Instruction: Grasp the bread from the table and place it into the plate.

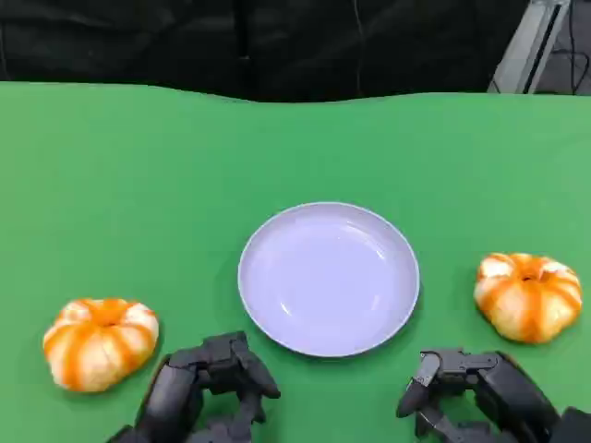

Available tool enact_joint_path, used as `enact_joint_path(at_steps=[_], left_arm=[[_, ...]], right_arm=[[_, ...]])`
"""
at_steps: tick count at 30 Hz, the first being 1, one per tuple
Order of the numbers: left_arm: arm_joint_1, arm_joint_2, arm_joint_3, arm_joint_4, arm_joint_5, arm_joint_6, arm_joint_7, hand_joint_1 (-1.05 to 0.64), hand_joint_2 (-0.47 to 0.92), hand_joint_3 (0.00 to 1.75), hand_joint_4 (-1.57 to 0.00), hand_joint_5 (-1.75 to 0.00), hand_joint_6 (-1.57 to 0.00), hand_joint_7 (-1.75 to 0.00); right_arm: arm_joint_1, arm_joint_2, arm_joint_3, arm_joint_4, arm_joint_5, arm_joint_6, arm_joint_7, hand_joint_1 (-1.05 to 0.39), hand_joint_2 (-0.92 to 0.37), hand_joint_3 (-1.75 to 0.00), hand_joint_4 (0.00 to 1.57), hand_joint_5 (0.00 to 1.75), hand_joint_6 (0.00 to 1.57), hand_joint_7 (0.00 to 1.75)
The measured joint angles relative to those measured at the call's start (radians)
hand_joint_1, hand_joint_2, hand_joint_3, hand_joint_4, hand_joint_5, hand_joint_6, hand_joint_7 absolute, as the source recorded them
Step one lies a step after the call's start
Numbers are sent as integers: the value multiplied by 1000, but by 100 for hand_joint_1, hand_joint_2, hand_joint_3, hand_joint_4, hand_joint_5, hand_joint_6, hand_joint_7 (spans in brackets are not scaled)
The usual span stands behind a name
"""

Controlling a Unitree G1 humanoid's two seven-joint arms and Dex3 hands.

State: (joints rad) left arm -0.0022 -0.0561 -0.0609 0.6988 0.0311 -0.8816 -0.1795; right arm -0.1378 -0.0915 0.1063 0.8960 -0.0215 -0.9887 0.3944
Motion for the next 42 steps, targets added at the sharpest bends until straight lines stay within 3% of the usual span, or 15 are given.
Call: enact_joint_path(at_steps=[20,23,26,28,33,35,39,42], left_arm=[[0,0,-2,0,4,-1,3,-4,54,110,-92,-143,-97,-115],[0,-1,-1,0,4,-6,8,-4,62,97,-93,-122,-99,-98],[0,-1,0,0,1,-9,8,-6,76,69,-111,-43,-119,-21],[1,-2,0,-1,-5,-9,7,-9,79,61,-113,-17,-117,-5],[12,-4,-2,-29,-42,-1,-12,-15,78,55,-105,-2,-104,0],[16,-4,-3,-38,-46,0,-20,-21,76,49,-86,-1,-84,0],[28,-5,-4,-65,-74,4,-34,-25,79,40,-76,0,-73,0],[35,-2,-9,-94,-114,21,-74,-38,91,17,-54,0,-48,0]], right_arm=[[0,0,0,2,2,-1,4,-14,-66,-85,82,139,84,106],[0,0,0,2,2,-1,5,-15,-66,-85,82,139,84,106],[0,0,0,2,1,-1,4,-15,-66,-86,83,139,84,106],[0,0,0,2,0,-1,2,-15,-66,-86,83,139,84,106],[0,0,0,-1,-2,-1,0,-14,-66,-86,83,139,84,107],[0,0,0,-3,-2,-1,0,-14,-66,-86,83,139,84,108],[0,0,1,-5,-2,-1,0,-14,-66,-86,83,139,84,108],[0,1,1,-5,-1,-1,1,-14,-66,-86,83,141,85,108]])
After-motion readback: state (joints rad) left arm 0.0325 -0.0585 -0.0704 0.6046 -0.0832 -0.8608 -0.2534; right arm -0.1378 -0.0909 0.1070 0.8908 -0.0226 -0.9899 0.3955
